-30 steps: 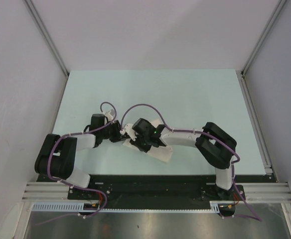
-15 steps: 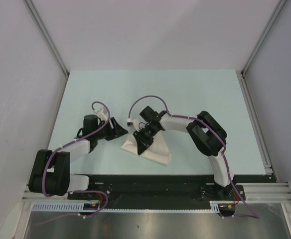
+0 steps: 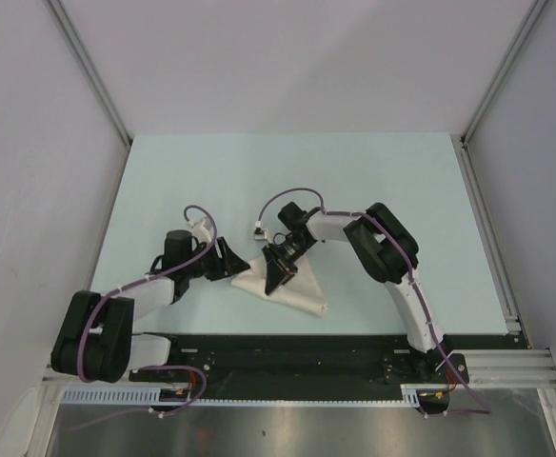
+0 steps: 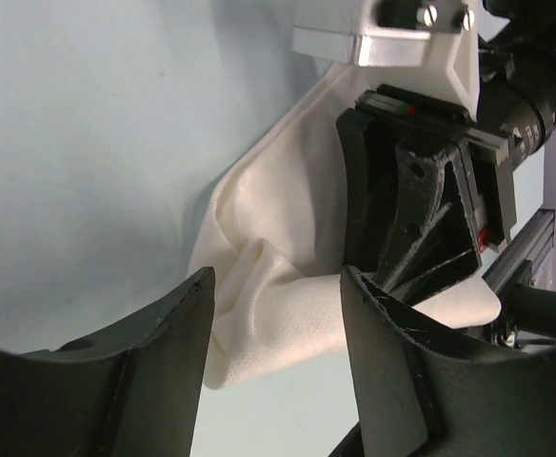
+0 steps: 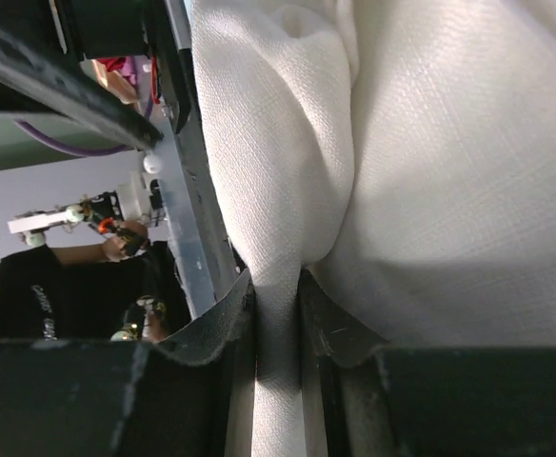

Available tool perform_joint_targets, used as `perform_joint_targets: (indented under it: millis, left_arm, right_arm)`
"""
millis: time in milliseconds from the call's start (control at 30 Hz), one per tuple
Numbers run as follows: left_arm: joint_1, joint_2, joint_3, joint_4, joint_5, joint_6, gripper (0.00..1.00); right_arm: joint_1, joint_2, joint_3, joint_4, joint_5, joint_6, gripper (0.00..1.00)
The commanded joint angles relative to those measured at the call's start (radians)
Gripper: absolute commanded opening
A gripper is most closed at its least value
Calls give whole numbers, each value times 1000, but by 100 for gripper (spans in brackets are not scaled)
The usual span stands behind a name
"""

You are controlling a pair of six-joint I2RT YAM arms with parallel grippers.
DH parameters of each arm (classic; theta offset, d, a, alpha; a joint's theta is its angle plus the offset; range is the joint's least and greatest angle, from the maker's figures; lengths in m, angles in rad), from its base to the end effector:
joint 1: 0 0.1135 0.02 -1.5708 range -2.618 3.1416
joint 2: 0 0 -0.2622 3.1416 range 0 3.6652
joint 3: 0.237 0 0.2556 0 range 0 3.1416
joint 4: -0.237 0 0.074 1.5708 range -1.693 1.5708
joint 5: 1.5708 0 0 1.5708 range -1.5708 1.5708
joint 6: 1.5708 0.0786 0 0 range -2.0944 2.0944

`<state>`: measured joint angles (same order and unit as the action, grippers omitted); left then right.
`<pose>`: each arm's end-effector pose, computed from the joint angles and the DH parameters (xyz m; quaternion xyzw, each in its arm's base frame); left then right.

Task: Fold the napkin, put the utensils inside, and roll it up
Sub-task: Roll the napkin with the utensil

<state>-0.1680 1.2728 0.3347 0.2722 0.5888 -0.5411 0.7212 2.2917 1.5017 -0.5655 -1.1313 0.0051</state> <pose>0.2371 -0.0845 0.1132 -0.0350 0.8693 -0.3900 0.3017 0.2786 0.3397 0.0713 0.3481 -0.7659 -0.5303 0.1045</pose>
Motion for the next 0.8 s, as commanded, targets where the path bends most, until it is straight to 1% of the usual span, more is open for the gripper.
perform_joint_targets:
  millis: [0,100,200,300,333,400,433,533,567,633,667,700,767]
  left_arm:
    - [-31,42,1,58,32,9,59]
    - [-39,80,18,58,32,10,57]
    - [-45,121,27,62,23,7,53]
    - [-48,155,33,70,6,-13,41]
    - [-48,163,38,67,0,-17,31]
    - [-48,177,38,55,-26,-34,19]
    - [-48,177,38,48,-35,-39,10]
    - [-48,172,43,21,-61,-43,2]
    - [-48,172,46,12,-64,-42,0]
    - [-48,175,58,-13,-67,-36,0]
    - [-48,178,61,-33,-67,-34,0]
    - [-48,184,73,-42,-67,-28,0]
    - [-48,188,84,-71,-69,-25,0]
  right_arm:
    - [-14,32,49,-19,-42,38,16]
    - [-11,38,54,-19,-38,41,16]
    - [-14,45,57,-19,-35,42,16]
    - [-14,46,55,-20,-28,42,16]
    - [-14,45,54,-20,-28,41,16]
    - [-16,38,54,-20,-19,41,17]
    - [-16,35,54,-19,-15,41,17]
    - [-25,11,55,-20,14,45,22]
    - [-29,3,57,-20,34,50,26]
    - [-37,-34,61,-20,63,59,33]
    - [-42,-47,61,-20,100,65,43]
    - [-45,-90,63,-13,131,71,50]
    - [-43,-141,55,1,227,76,57]
